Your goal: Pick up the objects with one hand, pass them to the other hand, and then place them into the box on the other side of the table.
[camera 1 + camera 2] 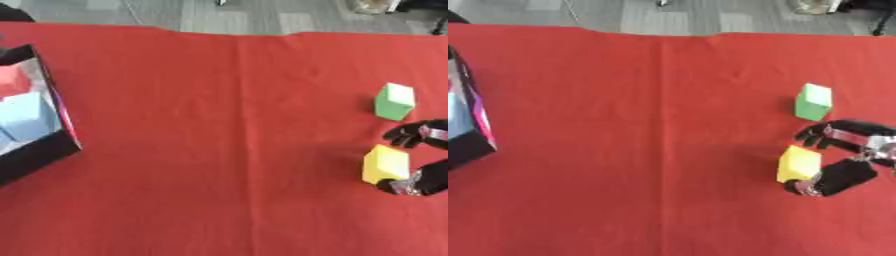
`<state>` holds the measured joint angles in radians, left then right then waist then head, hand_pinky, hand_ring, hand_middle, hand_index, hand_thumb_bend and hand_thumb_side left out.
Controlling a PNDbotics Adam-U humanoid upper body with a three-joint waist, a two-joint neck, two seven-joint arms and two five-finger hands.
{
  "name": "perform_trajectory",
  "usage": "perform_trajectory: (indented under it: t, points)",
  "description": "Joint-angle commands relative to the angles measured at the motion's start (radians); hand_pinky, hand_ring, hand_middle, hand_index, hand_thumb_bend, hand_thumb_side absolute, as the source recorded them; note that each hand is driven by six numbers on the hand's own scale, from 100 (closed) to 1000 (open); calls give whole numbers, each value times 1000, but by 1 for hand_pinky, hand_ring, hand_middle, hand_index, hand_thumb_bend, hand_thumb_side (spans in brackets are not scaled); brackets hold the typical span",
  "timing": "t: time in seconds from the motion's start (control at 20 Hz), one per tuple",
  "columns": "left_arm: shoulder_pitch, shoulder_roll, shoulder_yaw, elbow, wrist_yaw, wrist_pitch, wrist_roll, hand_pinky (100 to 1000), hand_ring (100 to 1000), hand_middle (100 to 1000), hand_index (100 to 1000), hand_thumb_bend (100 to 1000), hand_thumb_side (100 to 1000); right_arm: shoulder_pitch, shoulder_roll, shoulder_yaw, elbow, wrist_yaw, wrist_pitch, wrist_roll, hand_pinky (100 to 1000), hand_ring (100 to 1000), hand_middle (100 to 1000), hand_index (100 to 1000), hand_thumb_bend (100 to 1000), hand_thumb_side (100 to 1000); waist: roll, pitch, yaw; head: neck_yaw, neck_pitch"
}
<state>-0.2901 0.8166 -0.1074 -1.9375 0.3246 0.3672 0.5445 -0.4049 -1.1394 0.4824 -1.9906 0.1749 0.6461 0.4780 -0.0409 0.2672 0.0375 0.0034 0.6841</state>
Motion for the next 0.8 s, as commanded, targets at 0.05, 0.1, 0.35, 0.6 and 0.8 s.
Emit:
perform_trajectory:
  t: [0.05, 0.1, 0.35, 0.6, 0.8]
  points:
    - [-6, 22, 13, -16, -1, 1, 2, 823, 734, 706, 772, 100, 884, -7, -19, -13, -9, 19, 24, 14, 978, 882, 841, 924, 480, 391, 11, 1, 1, -2, -9]
    - [-6, 21, 13, -16, 0, 2, 1, 824, 734, 706, 772, 100, 884, -7, -18, -12, -9, 24, 28, 17, 979, 882, 841, 925, 479, 391, 11, 1, 1, -2, -8]
    - [-2, 19, 14, -15, -1, 2, 2, 824, 734, 706, 772, 100, 887, 0, -15, -17, -9, 47, 53, 26, 980, 883, 842, 925, 476, 388, 13, 4, 2, -2, -7]
    - [0, 16, 14, -16, -1, 3, 2, 824, 734, 706, 771, 100, 889, 1, -10, -20, -9, 61, 67, 31, 980, 883, 841, 924, 471, 383, 15, 6, 2, -2, -7]
    - [1, 15, 14, -15, 0, 2, 2, 824, 735, 705, 772, 100, 890, 20, -11, -25, -2, 70, 69, 35, 980, 882, 838, 921, 467, 379, 16, 8, 2, -1, -9]
